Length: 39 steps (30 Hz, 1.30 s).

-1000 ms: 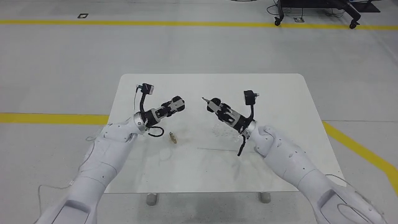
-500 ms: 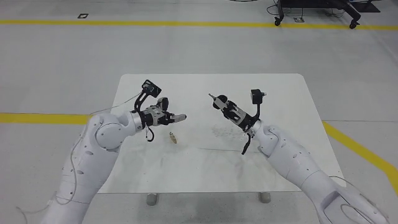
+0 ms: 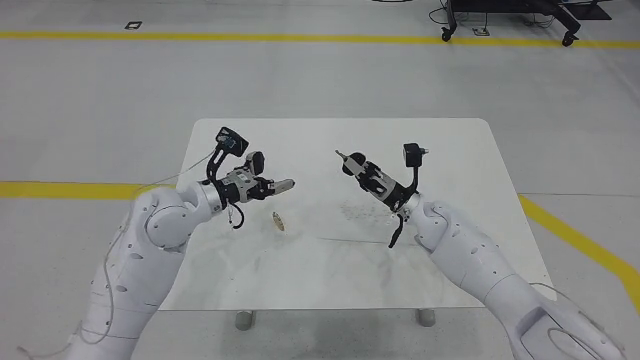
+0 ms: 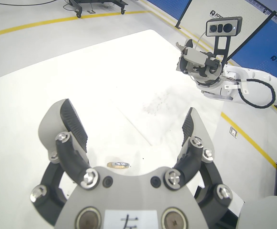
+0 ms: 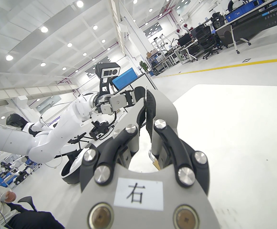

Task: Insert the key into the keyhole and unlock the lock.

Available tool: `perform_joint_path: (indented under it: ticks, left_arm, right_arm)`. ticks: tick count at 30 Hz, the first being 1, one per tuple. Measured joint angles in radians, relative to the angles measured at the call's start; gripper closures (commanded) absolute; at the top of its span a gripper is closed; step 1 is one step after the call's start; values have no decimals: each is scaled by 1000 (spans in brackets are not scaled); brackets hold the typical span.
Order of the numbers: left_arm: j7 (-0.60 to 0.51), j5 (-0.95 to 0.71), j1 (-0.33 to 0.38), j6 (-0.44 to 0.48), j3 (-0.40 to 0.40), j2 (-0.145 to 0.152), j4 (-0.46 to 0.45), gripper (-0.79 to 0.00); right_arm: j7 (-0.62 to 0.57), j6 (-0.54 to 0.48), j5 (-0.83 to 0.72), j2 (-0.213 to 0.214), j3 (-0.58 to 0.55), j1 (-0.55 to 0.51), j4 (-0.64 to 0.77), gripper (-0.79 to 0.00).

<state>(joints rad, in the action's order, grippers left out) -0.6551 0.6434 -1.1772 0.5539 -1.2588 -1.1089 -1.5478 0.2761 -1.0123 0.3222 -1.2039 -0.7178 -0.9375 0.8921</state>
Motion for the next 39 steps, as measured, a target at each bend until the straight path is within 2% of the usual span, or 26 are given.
perform_joint_path:
  ticks: [3,6,10,12,16,22,24,27,31,33,35,39]
  left_arm:
    - [-108,100,-4,-56,8,8,-77,-785]
    - [-316,151,8,-132,9,19,-157,-785]
    - [-609,143,39,-285,39,22,-243,-785]
    - [-666,105,53,-319,66,18,-245,-785]
    - [-690,58,92,-357,96,12,-180,-785]
    - [-684,68,86,-355,98,13,-180,-785]
    - [-676,107,72,-385,109,13,-175,-785]
    - [-720,110,74,-536,132,6,-162,-785]
    - [-856,117,133,-808,202,-13,-92,-785]
    - [-879,147,169,-865,262,-25,-49,-785]
    - [-846,175,195,-871,301,-36,-13,-785]
    - [-764,203,244,-955,342,-57,56,-785]
  right_arm:
    - [0,0,0,0,0,0,0,0]
    - [0,0,0,0,0,0,0,0]
    - [0,0,0,0,0,0,0,0]
    - [0,0,0,0,0,0,0,0]
    - [0,0,0,0,0,0,0,0]
    - [0,0,0,0,0,0,0,0]
    - [0,0,0,0,0,0,0,0]
    - [0,0,0,0,0,0,0,0]
    - [0,0,0,0,0,0,0,0]
    - [0,0,0,0,0,0,0,0]
    - [0,0,0,0,0,0,0,0]
    - [0,0,0,0,0,0,0,0]
